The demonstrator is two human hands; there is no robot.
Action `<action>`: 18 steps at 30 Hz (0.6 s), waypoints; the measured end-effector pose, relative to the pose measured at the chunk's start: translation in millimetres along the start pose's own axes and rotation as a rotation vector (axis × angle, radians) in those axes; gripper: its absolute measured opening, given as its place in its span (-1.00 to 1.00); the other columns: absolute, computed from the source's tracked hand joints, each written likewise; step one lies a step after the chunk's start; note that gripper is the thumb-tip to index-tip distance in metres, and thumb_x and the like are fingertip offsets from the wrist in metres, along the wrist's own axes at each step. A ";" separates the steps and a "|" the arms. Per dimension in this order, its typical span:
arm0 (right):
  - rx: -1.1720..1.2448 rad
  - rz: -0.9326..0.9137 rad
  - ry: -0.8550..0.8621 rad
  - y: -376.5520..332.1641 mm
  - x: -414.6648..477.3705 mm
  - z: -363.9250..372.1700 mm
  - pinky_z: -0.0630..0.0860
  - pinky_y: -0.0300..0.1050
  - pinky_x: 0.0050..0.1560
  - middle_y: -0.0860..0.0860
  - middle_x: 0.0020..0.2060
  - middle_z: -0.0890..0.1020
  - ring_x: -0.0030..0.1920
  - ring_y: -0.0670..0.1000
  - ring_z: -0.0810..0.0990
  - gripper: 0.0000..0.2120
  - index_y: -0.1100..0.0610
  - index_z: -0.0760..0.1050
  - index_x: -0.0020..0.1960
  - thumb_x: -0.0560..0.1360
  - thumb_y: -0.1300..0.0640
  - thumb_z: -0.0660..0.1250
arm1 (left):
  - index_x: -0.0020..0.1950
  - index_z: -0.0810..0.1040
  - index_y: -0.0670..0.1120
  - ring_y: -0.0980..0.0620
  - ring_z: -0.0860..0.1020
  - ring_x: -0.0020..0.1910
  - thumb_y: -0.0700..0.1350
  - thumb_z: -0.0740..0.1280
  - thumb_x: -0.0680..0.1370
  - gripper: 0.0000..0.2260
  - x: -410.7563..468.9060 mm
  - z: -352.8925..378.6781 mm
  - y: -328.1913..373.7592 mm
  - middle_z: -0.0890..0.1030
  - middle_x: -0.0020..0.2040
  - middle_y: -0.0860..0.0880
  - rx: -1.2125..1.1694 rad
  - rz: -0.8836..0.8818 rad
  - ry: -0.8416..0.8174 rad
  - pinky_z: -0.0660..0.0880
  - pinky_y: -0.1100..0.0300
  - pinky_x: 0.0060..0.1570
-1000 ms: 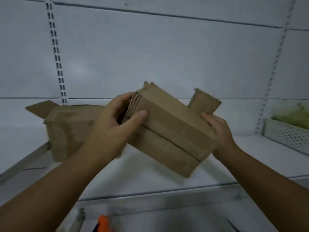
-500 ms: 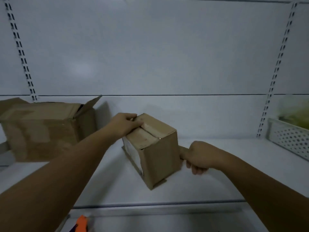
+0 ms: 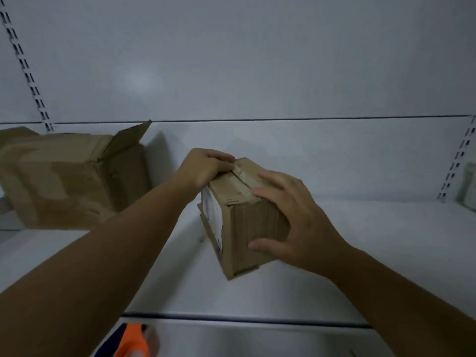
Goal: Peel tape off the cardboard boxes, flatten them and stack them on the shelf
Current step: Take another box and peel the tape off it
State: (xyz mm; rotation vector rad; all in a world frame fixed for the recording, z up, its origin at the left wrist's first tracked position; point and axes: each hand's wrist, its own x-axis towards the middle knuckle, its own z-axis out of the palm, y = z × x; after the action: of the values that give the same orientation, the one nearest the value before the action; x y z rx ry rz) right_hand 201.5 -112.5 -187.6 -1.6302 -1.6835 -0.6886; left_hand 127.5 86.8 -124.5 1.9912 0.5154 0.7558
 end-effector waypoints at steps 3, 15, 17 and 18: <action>-0.007 -0.020 0.050 0.1 2.7 0.3 0.38 -0.07 0.22 0.09 0.16 0.56 0.19 0.05 0.46 -0.36 0.14 0.47 0.24 0.29 -0.18 0.46 | -0.25 0.67 0.01 0.06 0.58 -0.05 -0.27 0.24 0.49 -0.72 -1.4 5.7 -11.0 0.64 -0.16 0.06 -0.131 0.088 0.116 0.52 0.33 -0.03; -0.172 -0.088 0.133 -3.6 1.5 1.0 0.50 -0.01 0.10 0.12 0.03 0.64 0.09 0.12 0.56 -0.56 0.23 0.55 0.18 0.49 -0.09 0.26 | -0.13 0.57 -0.13 0.03 0.48 0.01 -0.38 0.08 0.54 -0.70 -6.4 21.2 -49.9 0.53 -0.02 -0.11 -0.204 0.337 0.285 0.41 0.16 0.14; -0.180 -0.084 0.165 -6.3 1.8 3.2 0.53 0.07 0.04 0.13 0.02 0.65 0.07 0.15 0.58 -0.59 0.25 0.56 0.16 0.53 -0.05 0.22 | -0.13 0.57 -0.11 0.08 0.48 -0.02 -0.37 0.08 0.54 -0.69 -6.8 20.7 -52.2 0.53 -0.01 -0.09 -0.201 0.347 0.278 0.41 0.21 0.12; -0.175 -0.078 0.180 -7.1 1.9 3.7 0.53 0.08 0.04 0.14 0.02 0.65 0.07 0.15 0.58 -0.61 0.25 0.56 0.15 0.54 -0.02 0.20 | -0.14 0.57 -0.10 0.09 0.48 -0.02 -0.36 0.08 0.55 -0.69 -5.8 20.3 -52.9 0.53 -0.03 -0.08 -0.225 0.342 0.268 0.41 0.21 0.12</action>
State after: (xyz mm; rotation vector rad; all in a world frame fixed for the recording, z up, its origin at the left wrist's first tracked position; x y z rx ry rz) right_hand 194.1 -108.9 -187.9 -1.5744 -1.5992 -1.0157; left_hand 134.2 96.9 -180.1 1.7957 0.2288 1.2480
